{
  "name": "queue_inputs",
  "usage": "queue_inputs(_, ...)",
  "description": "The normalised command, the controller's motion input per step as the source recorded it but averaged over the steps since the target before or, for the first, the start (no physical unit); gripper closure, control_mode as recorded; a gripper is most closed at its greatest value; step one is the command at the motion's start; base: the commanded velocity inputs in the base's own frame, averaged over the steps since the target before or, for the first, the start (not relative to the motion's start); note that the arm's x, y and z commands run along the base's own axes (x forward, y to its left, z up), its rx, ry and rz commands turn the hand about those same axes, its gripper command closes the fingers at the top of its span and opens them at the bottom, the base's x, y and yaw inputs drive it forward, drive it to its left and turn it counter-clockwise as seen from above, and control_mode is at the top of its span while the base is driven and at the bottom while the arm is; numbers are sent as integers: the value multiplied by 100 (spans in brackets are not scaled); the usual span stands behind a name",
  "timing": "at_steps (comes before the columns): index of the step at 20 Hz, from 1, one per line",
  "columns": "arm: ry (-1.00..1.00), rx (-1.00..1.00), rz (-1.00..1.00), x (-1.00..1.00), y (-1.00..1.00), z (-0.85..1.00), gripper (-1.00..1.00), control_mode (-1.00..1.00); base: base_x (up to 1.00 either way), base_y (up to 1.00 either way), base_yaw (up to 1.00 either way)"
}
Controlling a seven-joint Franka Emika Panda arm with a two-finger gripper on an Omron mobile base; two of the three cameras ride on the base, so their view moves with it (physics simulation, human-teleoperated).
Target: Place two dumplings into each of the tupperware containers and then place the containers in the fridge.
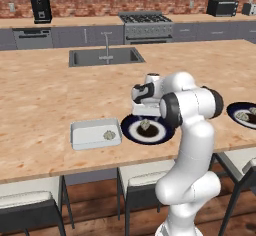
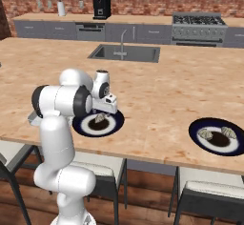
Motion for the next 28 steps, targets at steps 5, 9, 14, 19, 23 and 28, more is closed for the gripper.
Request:
queue_inputs(5, 0, 0, 0, 0, 19, -5, -100, -100, 0, 0, 0)
queue_inputs(9, 0, 0, 0, 0, 3, -15, -100, -100, 0, 0, 0)
queue_inputs(14, 0, 0, 0, 0, 0, -25, -100, -100, 0, 0, 0)
queue_inputs(19, 0, 0, 0, 0, 0, -24, -100, -100, 0, 0, 0)
queue_inputs(23, 0, 0, 0, 0, 0, -8, 100, -100, 0, 0, 0)
queue_inputs(28, 0, 0, 0, 0, 0, 0, 100, -100, 0, 0, 0)
